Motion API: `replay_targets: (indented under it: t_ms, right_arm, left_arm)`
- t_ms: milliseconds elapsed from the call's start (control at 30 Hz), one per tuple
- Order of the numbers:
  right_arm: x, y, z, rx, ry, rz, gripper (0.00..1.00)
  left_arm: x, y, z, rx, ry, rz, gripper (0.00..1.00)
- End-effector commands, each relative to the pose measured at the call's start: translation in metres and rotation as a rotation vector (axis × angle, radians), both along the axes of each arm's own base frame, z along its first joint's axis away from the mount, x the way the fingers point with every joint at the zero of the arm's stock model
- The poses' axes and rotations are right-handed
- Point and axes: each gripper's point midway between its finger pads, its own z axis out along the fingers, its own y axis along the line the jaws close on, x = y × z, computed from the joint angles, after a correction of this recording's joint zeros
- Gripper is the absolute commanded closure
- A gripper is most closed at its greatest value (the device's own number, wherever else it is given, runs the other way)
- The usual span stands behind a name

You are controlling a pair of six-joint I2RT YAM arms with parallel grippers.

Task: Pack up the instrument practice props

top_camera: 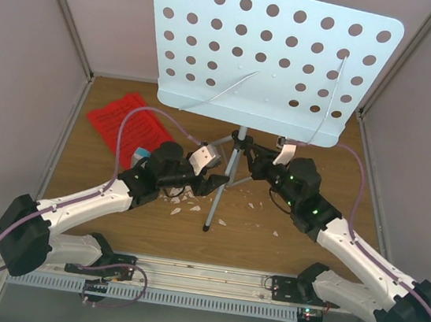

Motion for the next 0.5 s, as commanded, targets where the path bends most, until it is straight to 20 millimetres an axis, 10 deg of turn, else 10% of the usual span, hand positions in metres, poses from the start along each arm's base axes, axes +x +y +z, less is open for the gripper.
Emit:
replay_targets:
  t_ms: [0, 467]
  right_arm:
    - [-0.0046, 0.0031, 0.0018, -0.037, -0.035, 0.029, 0.7]
    - [-0.0094, 0.0077, -0.0069, -0.18, -0.104, 0.067, 0.93]
  left_arm:
    - [0.0025, -0.0082, 0.0196, -0.029, -0.054, -0.013, 0.4]
    - [0.0016, -0.0089, 0.019, -0.027, -0.055, -0.011, 0.4]
